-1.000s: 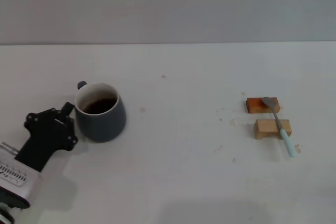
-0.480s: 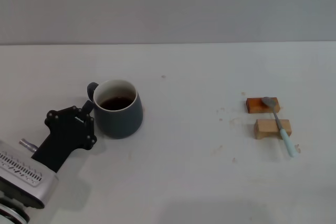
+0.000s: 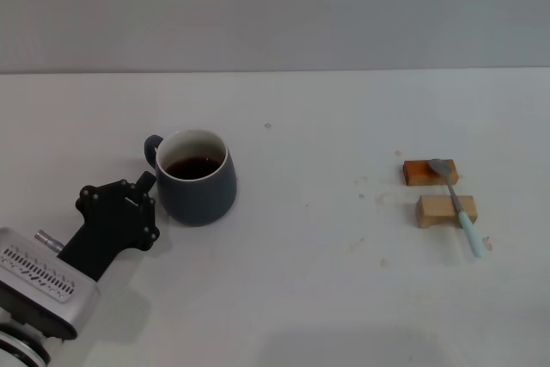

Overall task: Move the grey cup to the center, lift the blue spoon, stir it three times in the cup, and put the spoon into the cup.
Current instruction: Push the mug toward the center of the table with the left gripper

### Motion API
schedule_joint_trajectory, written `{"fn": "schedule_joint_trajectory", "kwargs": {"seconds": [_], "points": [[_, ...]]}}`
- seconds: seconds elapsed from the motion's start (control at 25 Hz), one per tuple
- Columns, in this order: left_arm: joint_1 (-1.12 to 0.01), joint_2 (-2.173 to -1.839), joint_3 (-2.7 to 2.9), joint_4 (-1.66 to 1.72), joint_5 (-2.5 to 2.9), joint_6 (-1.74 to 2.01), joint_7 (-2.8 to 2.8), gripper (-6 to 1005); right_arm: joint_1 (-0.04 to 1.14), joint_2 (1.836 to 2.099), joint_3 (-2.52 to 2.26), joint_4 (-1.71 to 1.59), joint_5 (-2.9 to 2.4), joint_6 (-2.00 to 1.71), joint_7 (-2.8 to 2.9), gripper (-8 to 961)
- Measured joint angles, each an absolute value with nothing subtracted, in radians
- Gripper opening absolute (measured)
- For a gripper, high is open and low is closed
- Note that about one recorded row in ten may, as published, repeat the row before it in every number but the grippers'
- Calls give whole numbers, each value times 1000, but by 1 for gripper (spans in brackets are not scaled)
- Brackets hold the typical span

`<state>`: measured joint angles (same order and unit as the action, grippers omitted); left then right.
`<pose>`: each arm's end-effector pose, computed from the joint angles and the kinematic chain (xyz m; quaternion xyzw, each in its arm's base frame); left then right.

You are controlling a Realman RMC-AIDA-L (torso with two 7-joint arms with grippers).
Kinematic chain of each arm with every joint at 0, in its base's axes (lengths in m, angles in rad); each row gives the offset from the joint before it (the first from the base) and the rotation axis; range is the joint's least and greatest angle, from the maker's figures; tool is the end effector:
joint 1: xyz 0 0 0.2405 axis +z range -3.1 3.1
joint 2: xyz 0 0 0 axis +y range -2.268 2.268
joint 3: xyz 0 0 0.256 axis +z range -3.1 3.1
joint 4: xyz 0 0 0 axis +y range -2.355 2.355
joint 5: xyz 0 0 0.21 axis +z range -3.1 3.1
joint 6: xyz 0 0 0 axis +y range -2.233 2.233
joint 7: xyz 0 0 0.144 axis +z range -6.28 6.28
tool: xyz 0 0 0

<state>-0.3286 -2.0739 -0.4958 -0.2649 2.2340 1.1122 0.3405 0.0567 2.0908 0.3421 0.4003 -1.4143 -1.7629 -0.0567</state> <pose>-0.3250 0.2799 -0.0722 -0.8172 -0.0546 -0.1428 0.5557 0.3659 0.1696 0.0246 -0.4301 0.2388 0.3179 0.8105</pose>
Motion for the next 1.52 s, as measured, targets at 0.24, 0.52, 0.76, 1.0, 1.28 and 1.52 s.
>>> {"fn": "schedule_joint_trajectory", "kwargs": {"seconds": [0.24, 0.52, 0.76, 1.0, 1.28, 1.52], "points": [[-335, -2075, -485, -274, 2235, 1109, 341, -2, 57, 2091, 342, 400, -1415, -1763, -57, 789], [-348, -2077, -447, -295, 2235, 1109, 337, -2, 55, 2091, 341, 400, -1415, -1762, -57, 789], [-356, -2079, -423, -307, 2235, 1109, 336, -2, 55, 2091, 328, 400, -1412, -1762, -57, 789], [-333, -2077, -430, -316, 2232, 1131, 340, -2, 55, 2091, 305, 400, -1415, -1767, -64, 790], [-223, -2073, -547, -323, 2227, 1234, 305, -2, 60, 2090, 220, 412, -1417, -1788, -62, 790], [-151, -2067, -630, -308, 2227, 1341, 122, -2, 108, 2088, 32, 426, -1418, -1789, -65, 790]]}}
